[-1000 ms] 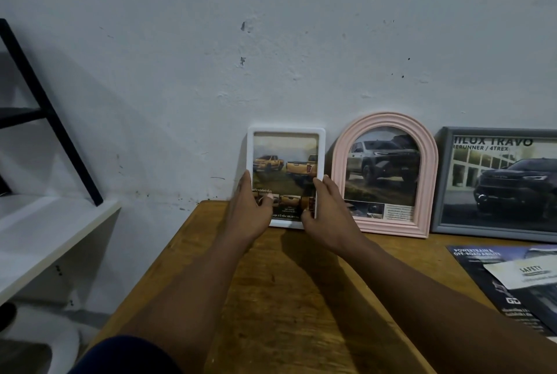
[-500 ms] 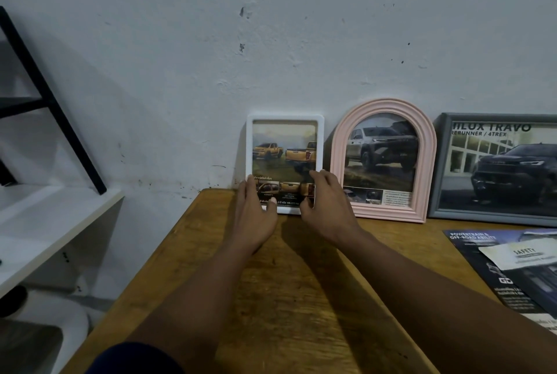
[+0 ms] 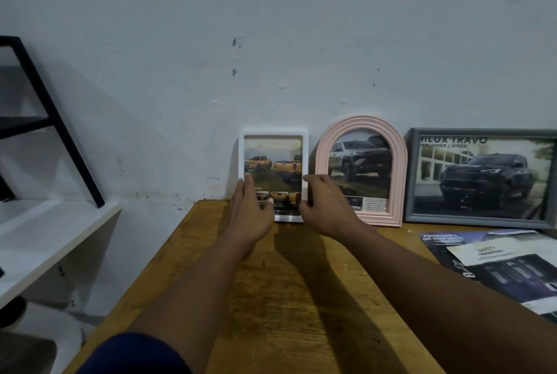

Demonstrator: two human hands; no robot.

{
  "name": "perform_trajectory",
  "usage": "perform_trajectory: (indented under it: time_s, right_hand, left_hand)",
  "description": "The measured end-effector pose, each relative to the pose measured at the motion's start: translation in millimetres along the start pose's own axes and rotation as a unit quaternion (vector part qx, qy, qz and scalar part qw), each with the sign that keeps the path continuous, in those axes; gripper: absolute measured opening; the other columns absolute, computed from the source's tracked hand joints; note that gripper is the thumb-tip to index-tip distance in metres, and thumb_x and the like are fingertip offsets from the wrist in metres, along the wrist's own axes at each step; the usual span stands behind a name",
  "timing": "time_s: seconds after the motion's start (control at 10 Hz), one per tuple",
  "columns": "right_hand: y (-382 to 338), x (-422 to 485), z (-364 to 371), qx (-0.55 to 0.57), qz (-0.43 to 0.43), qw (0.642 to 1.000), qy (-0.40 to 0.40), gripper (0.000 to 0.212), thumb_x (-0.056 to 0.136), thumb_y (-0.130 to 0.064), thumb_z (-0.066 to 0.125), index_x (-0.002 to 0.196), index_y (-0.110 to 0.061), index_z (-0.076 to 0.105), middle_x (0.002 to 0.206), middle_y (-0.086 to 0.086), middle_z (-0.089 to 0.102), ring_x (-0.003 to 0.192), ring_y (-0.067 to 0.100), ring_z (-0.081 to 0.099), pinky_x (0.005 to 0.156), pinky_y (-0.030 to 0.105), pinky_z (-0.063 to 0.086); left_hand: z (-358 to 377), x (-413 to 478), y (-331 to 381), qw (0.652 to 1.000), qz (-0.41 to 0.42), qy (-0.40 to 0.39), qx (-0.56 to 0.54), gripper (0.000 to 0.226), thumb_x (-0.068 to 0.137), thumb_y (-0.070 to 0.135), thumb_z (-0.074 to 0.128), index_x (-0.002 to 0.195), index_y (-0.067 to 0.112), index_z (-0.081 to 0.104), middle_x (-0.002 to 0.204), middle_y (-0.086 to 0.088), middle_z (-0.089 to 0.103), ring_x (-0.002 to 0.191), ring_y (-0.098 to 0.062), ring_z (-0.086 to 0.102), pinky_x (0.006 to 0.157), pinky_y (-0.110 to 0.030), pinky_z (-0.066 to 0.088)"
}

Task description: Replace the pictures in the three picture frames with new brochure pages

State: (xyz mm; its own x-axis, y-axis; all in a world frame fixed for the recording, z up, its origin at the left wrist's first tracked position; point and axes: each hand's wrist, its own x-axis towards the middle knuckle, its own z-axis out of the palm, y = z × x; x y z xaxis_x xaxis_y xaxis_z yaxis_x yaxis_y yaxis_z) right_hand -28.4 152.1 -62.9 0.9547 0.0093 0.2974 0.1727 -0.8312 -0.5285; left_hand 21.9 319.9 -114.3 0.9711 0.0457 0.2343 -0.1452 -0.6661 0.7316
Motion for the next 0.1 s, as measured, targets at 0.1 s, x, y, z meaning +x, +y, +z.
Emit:
perform_trajectory:
  time_s: [0.1]
  right_hand:
    - [-0.8,-10.1,-32.4,-0.015,0.009,0.999,-0.032,0.066,0.091,-0.023,0.066,0.149,-0.019,0.036,0.151,0.007,0.043,0.136,0.030,0.043,0.107,0.045,0.042]
  left_hand:
    - [-9.1,-7.9,33.6,0.999,0.040,-0.016,0.032,0.082,0.099,0.032,0.058,0.161,0.031,0.004,0.170,0.003,0.007,0.154,-0.027,0.014,0.120,-0.051,0.029]
